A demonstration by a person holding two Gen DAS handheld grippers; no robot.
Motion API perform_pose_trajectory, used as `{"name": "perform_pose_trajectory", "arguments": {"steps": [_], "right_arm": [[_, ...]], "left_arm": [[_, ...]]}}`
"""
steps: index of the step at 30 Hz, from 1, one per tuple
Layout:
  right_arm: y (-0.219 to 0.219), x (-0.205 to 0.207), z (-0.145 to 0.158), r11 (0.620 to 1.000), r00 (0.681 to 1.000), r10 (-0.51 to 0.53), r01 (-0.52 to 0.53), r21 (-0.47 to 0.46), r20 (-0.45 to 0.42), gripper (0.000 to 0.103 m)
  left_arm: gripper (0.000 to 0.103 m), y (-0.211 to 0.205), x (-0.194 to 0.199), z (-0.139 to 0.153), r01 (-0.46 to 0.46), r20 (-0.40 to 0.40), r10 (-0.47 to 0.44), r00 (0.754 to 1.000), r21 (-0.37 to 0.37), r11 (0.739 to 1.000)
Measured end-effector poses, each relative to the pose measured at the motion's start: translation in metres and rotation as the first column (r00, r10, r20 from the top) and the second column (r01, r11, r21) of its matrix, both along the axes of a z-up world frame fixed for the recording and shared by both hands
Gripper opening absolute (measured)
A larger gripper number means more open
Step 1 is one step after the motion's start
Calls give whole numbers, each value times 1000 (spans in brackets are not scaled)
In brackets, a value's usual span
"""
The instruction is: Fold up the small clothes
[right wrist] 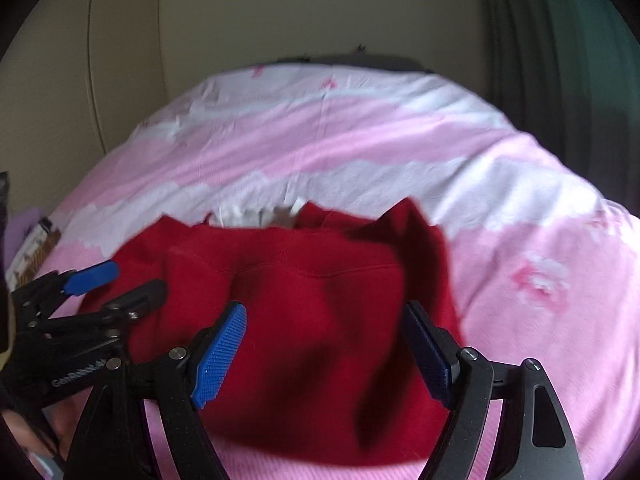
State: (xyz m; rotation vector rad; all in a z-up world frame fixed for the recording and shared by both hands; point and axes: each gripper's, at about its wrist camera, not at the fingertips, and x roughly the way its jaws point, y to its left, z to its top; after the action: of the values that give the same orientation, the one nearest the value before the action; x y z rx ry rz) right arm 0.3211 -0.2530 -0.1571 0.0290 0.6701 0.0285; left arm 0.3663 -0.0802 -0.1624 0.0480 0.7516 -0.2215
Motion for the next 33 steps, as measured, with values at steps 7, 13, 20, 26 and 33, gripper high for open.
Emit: {"name": "perform_pose_trajectory", "arguments": {"steps": [7, 13, 20, 26, 33], "right_arm": [[-11, 16, -29, 999, 997, -29, 27, -30, -75, 88], [-14, -1, -4, 999, 999, -37, 37, 3, -11, 89], [-69, -45, 17, 990, 997, -62, 56, 126, 47, 90], [-119, -38, 4, 955, 998, -57, 55, 290, 0, 90], [-147, 6, -12, 902, 998, 56, -35, 431, -36, 90]], "left_arm": [[96, 27, 13, -24, -13, -22, 12, 1000, -33, 999], [94, 22, 1, -8, -30, 6, 30, 1000, -4, 1000], [94, 19, -46, 24, -73, 65, 73, 995, 1, 997], [94, -3, -58, 32, -151, 72, 149, 986, 34, 988], [94, -24, -50, 40, -184, 61, 181, 982, 43, 982]]}}
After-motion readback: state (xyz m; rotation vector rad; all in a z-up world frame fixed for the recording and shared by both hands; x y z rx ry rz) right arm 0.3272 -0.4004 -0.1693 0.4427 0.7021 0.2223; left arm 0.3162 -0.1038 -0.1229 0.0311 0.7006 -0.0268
